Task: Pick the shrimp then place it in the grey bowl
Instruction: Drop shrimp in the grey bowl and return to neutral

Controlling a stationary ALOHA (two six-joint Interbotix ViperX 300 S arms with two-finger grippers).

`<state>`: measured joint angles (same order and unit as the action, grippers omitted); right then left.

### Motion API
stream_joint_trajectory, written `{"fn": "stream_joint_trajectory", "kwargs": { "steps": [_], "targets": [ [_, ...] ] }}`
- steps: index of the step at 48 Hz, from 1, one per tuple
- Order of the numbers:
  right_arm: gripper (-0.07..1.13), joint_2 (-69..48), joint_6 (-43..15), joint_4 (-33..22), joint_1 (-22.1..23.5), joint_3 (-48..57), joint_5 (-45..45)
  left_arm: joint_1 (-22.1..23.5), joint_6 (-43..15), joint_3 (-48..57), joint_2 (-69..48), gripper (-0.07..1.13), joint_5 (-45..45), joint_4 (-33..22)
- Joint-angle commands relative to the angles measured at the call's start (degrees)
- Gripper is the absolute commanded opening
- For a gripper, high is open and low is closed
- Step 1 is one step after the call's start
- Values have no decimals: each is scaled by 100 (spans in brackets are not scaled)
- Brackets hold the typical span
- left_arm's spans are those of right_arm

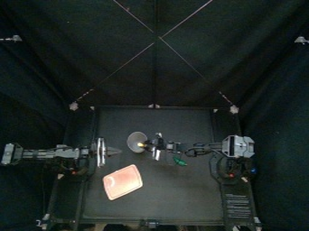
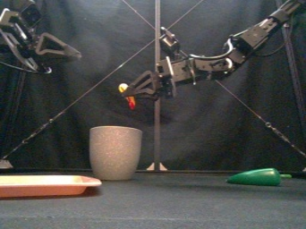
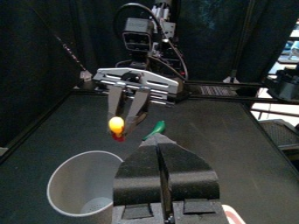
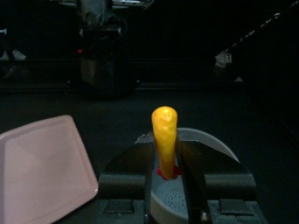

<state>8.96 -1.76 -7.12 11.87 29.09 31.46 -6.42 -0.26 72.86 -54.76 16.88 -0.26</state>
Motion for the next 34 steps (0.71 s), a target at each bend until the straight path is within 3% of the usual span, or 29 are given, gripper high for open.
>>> {"fn": "stream_joint_trajectory", "kwargs": {
  "steps": [1, 20, 34],
  "targets": [
    [58, 26, 9, 26, 35, -316, 53, -18, -9, -70, 35, -1, 26, 18],
    [92, 185, 18, 413, 97, -439, 53, -18, -9, -62, 26, -1, 9, 26],
    [94, -44, 26, 167, 26, 9, 79, -18, 0, -9, 26, -1, 9, 18]
  ]
}}
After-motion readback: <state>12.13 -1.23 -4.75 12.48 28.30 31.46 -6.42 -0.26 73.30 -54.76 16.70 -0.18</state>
